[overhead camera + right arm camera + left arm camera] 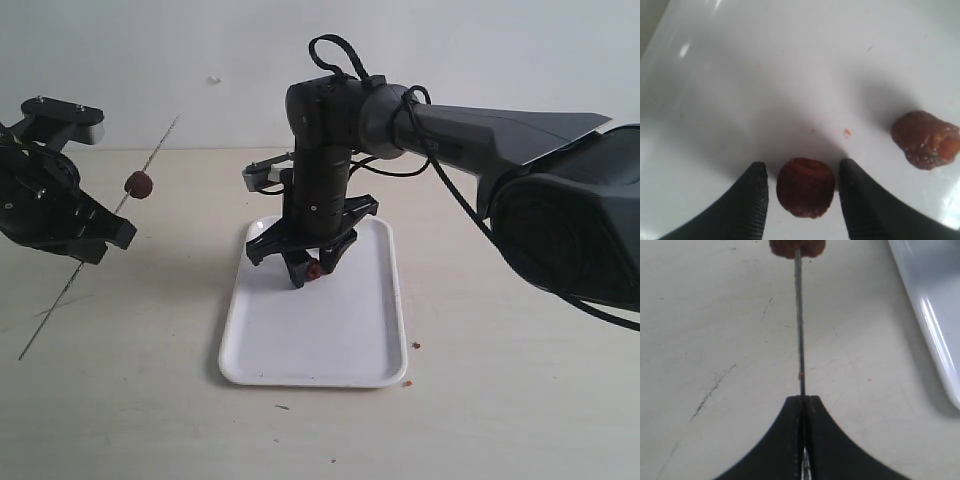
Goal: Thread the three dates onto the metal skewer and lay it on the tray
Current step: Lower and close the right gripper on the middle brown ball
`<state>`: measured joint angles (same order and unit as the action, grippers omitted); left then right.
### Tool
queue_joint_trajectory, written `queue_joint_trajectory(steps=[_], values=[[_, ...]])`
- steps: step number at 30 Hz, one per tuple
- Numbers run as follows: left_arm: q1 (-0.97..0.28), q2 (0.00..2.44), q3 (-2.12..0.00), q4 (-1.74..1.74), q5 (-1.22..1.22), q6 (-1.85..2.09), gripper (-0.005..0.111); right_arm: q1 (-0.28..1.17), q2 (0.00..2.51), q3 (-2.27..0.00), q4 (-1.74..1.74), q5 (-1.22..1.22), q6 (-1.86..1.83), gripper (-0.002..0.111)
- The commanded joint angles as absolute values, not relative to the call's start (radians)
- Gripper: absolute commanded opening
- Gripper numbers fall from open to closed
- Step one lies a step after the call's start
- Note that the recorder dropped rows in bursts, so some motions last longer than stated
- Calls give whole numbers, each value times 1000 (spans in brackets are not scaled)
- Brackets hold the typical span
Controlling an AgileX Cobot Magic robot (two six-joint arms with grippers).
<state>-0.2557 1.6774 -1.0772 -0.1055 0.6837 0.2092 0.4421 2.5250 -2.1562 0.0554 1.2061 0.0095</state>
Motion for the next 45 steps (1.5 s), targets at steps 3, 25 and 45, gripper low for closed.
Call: queue_joint_trajectory(steps=[3, 25, 45], values=[[-255, 1670, -1083, -116, 676, 206, 0, 441, 2526, -2164, 53, 1190, 9, 38], [-255, 1670, -1083, -116, 676, 206, 0, 441, 2526, -2164, 53, 1221, 0, 33], [-255, 1670, -1083, -116, 676, 206, 0, 441, 2518, -2164, 51, 1221, -134, 54]])
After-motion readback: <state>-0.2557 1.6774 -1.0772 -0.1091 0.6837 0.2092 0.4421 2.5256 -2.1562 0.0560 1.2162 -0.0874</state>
